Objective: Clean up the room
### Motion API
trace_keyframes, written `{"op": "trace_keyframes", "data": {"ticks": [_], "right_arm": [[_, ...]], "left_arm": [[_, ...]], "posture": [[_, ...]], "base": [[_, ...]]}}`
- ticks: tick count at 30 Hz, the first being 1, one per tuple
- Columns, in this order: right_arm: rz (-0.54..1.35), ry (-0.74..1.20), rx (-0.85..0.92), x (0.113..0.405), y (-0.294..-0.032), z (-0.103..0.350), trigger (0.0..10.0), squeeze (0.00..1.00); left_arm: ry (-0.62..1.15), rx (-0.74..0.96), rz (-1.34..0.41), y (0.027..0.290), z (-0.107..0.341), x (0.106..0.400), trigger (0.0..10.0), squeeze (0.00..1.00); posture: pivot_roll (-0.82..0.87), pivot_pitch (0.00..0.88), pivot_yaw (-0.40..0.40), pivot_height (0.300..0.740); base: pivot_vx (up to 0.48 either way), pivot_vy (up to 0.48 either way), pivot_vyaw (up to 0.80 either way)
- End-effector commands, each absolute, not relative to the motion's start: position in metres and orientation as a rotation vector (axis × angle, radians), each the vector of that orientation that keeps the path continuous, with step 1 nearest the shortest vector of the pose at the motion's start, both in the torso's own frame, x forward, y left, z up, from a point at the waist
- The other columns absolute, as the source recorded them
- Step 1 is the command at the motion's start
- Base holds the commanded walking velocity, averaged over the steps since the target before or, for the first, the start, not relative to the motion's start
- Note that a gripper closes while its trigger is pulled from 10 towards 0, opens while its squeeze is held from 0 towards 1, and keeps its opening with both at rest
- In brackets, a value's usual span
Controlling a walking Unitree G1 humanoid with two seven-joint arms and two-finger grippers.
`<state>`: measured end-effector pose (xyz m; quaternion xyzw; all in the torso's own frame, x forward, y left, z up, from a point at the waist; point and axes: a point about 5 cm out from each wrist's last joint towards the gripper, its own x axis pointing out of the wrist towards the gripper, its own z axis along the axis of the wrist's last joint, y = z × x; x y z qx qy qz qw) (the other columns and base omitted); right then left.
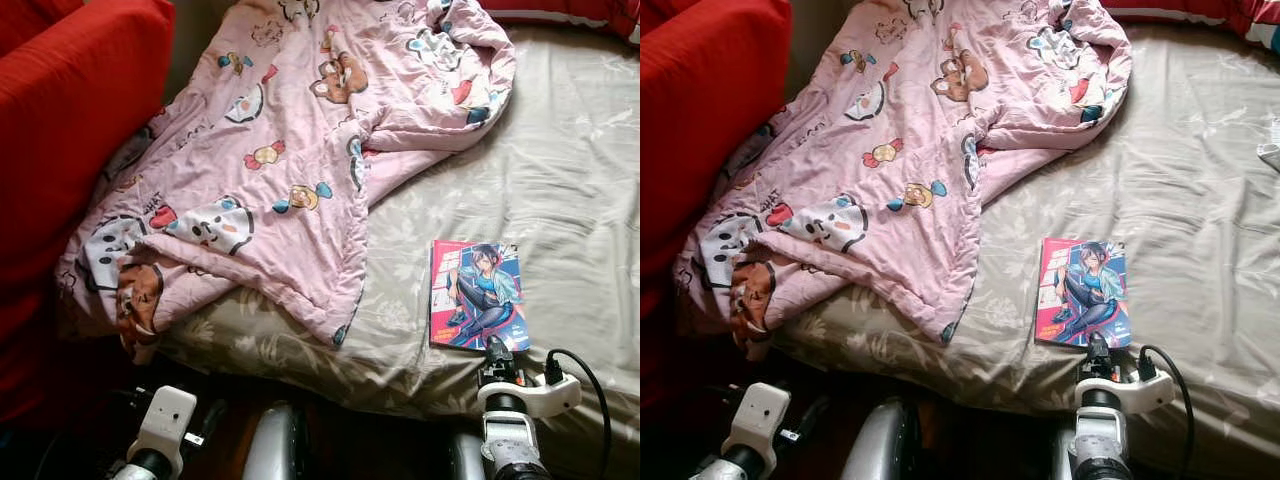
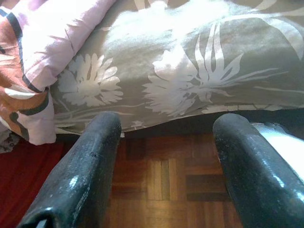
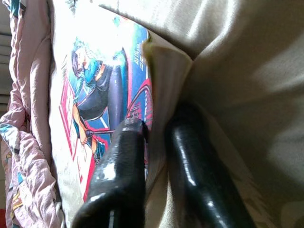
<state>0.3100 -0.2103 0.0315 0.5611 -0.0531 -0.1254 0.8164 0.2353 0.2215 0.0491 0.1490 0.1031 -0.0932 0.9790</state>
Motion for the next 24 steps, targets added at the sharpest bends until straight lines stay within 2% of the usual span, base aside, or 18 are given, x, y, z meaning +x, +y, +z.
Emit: {"op": "trace_keyframes", "data": {"ticks": [1, 6, 10, 17, 24], "right_arm": [[-0.279, -0.038, 1.176, 0.299, -0.199, 0.016, 0.0, 0.00], [-0.296, -0.027, 1.119, 0.293, -0.200, 0.012, 0.0, 0.00], [-0.388, -0.051, 1.016, 0.275, -0.212, 0.005, 0.0, 0.00], [-0.448, -0.055, 0.922, 0.259, -0.215, 0.003, 0.0, 0.00], [-0.371, -0.066, 0.768, 0.263, -0.206, 0.019, 0.0, 0.00]], "left_arm": [[0.275, 0.313, -0.166, 0.229, 0.035, 0.226, 10.0, 0.00], [0.271, 0.307, -0.151, 0.228, 0.033, 0.233, 10.0, 0.00], [0.259, 0.295, -0.138, 0.224, 0.032, 0.245, 10.0, 0.00], [0.244, 0.285, -0.126, 0.220, 0.031, 0.255, 10.0, 0.00], [0.241, 0.279, -0.107, 0.220, 0.026, 0.256, 10.0, 0.00]], "posture": [[0.17, 0.292, 0.205, 0.591], [0.15, 0.258, 0.186, 0.591], [0.12, 0.229, 0.170, 0.591], [0.10, 0.201, 0.147, 0.591], [0.09, 0.186, 0.128, 0.591]], "base": [[0.000, 0.000, 0.00], [0.000, 0.000, 0.00], [0.000, 0.000, 0.00], [0.000, 0.000, 0.00], [0.000, 0.000, 0.00]]}}
